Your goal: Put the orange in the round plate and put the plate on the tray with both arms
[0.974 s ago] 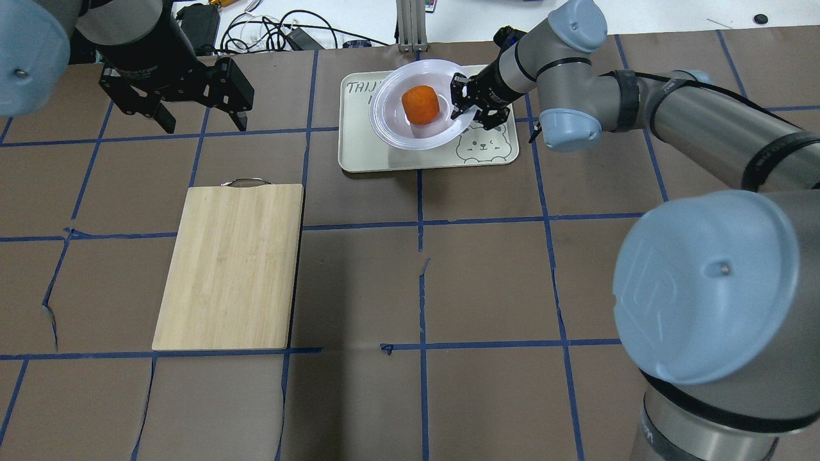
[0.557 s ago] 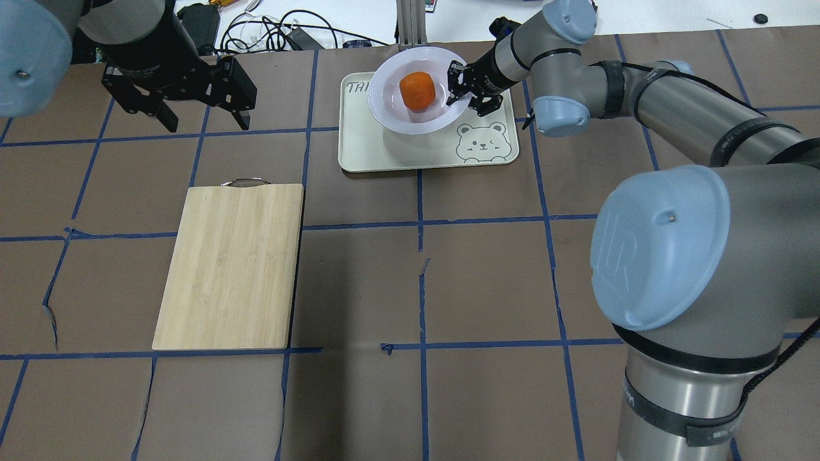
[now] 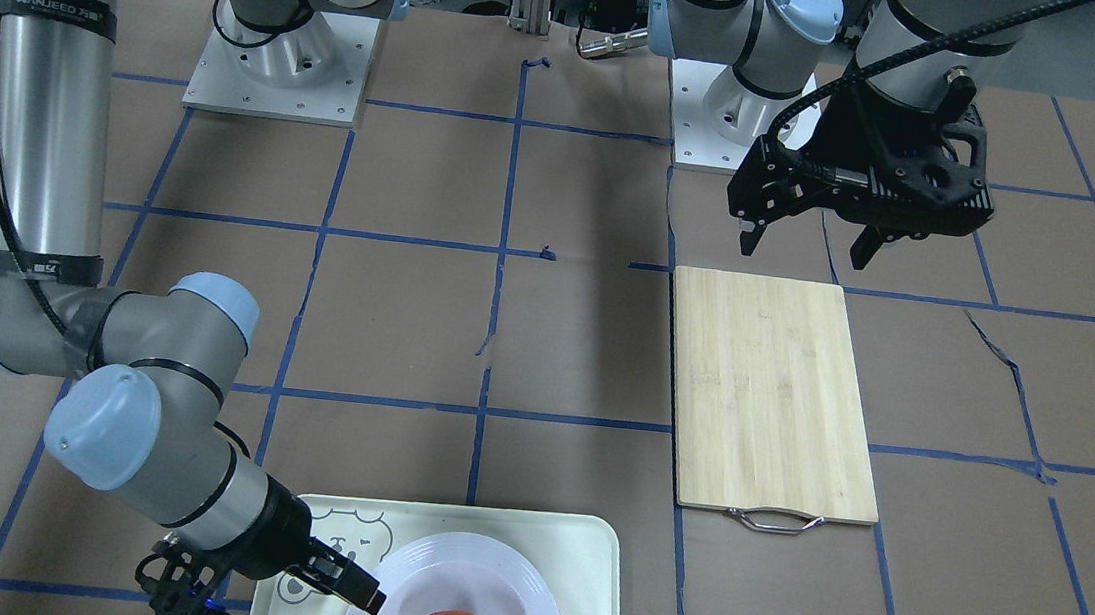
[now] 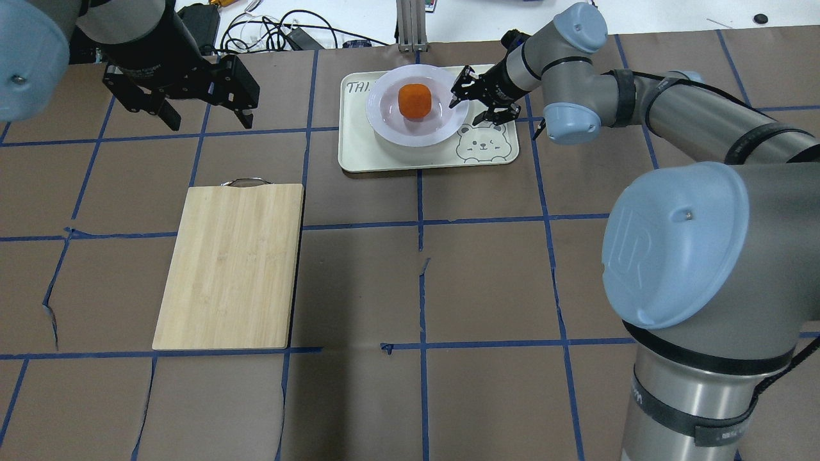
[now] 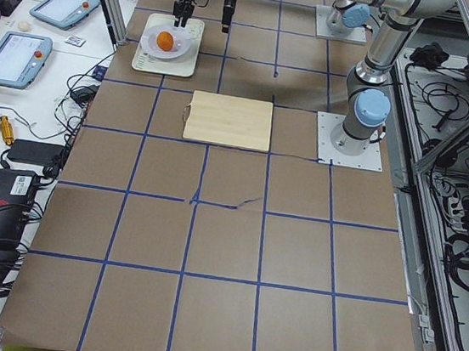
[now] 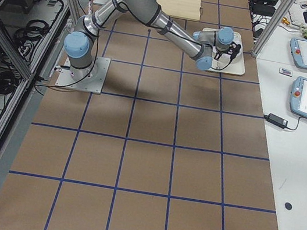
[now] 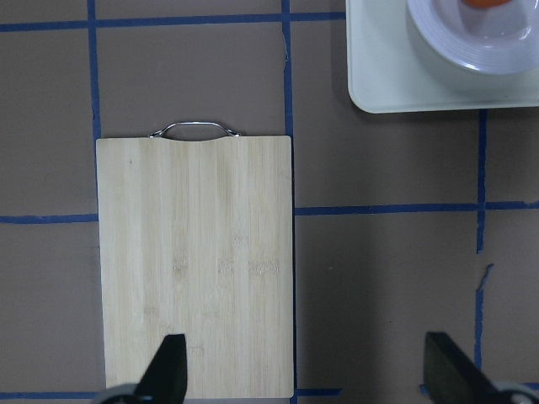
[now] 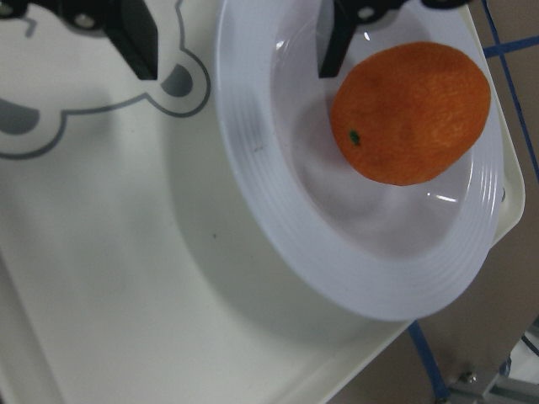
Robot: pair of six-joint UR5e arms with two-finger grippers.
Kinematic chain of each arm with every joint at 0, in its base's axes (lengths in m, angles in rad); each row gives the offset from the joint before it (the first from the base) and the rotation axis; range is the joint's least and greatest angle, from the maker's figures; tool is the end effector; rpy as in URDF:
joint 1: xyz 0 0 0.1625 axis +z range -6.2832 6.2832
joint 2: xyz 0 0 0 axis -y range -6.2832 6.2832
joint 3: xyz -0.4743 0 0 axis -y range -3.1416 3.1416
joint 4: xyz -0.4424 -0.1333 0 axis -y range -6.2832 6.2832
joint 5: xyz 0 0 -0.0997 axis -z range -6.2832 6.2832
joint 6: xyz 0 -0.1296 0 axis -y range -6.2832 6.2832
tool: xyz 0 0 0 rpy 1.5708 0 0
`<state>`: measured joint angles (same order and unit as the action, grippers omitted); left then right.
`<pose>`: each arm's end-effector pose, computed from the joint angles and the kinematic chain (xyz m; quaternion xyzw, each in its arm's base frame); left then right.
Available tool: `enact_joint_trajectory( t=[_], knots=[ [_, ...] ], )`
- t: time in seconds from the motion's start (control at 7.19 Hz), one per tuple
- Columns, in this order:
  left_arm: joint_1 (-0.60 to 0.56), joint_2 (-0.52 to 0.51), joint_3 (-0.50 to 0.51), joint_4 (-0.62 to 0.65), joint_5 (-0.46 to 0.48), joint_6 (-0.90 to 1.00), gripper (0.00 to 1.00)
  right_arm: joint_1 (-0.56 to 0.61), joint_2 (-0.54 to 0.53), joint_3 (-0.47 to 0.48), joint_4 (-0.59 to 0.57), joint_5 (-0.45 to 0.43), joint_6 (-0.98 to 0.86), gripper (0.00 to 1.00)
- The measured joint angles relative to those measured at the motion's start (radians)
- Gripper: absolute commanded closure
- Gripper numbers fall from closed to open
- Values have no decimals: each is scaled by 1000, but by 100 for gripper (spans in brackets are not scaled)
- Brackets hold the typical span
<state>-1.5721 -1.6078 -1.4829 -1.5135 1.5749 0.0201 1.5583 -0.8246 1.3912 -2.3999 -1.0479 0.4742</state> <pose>-0.1335 -0.5723 0.5409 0.0106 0.9985 -0.0540 0.0026 0.1878 -0.8231 0.1907 0.1979 0.9376 -0.0644 0.2784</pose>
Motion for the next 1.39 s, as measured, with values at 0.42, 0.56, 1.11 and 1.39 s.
enact_joint_trajectory(
  t=[0.42, 0.56, 1.11, 1.39],
  knots=[
    [-23, 14, 6, 81, -21, 5, 0, -71, -116, -36, 247, -161, -191, 8],
    [-27, 18, 8, 87, -19, 5, 0, -73, -183, -40, 348, -269, -266, 8],
    [-27, 23, 1, 90, -17, 3, 0, 63, -524, -30, 747, -590, -383, 0],
    [-27, 23, -6, 77, -9, -1, 0, 92, -629, -13, 788, -610, -399, 0]
  ],
)
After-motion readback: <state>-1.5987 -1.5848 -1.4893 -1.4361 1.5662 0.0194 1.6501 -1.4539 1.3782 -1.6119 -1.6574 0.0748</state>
